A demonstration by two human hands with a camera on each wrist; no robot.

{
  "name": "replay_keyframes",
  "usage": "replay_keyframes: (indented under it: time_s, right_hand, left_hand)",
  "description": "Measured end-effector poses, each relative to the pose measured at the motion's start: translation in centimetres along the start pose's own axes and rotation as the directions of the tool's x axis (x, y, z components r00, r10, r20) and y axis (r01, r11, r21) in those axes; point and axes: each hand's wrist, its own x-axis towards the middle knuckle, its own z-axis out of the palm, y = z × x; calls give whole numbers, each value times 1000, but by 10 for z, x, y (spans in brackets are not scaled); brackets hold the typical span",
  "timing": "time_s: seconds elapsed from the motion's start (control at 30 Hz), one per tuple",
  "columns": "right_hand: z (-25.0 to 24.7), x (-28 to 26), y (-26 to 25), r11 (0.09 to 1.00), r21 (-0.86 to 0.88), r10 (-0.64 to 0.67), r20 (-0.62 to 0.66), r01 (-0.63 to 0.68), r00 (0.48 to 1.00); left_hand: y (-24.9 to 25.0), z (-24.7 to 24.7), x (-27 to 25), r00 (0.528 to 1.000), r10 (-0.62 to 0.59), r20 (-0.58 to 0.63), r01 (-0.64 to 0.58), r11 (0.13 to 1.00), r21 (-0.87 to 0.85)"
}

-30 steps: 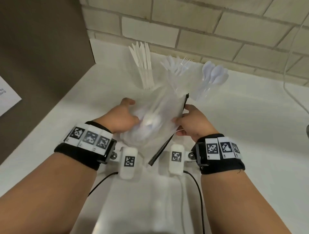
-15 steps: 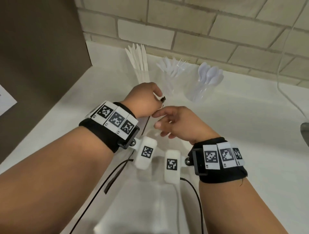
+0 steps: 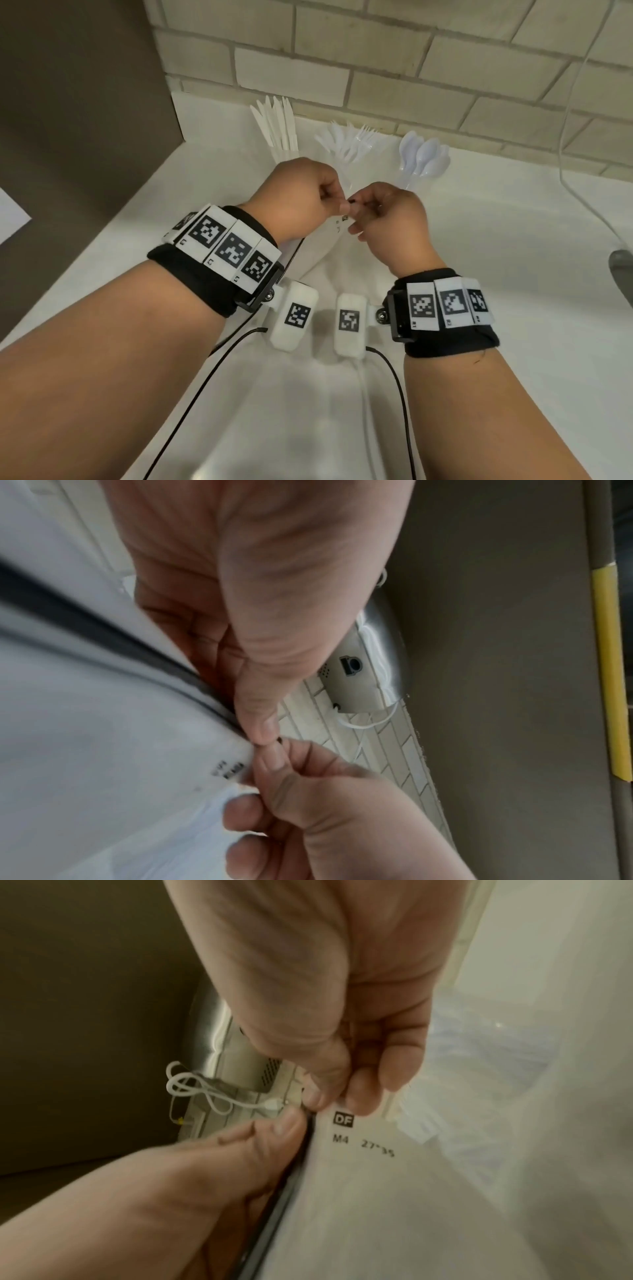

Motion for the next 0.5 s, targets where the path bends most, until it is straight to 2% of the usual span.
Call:
replay_keyframes:
  time_s: [0.07,0.17,0.3,0.37,0.43,0.5]
  right_hand:
    - [-14,1,-3,1000,7,-9,-93,10,996]
    - [-41,4,-3,992,118,69,-263,-38,962]
    - [-74,7,12,955,285,211,-450,-84,868]
    - [-84,4,23,951,275,265,-481,-143,836]
    - [-88,1,31,951,222,299,-473,-216,829]
    - [-89,-3,34,949,150,315,-401,-277,860]
  left_hand:
    - [3,-9,-3,999,44,-7,-44,998,42]
    - [3,-27,-12,992,80,95,-93,985,144]
    - [-13,-55,-29,956,-31,292,-56,956,286]
    - [-23,-69,-36,922,-136,363,-12,926,378]
    - [-32,-77,-40,906,-215,365,6,868,496]
    - [-35,-78,-39,935,-220,277,42,846,531]
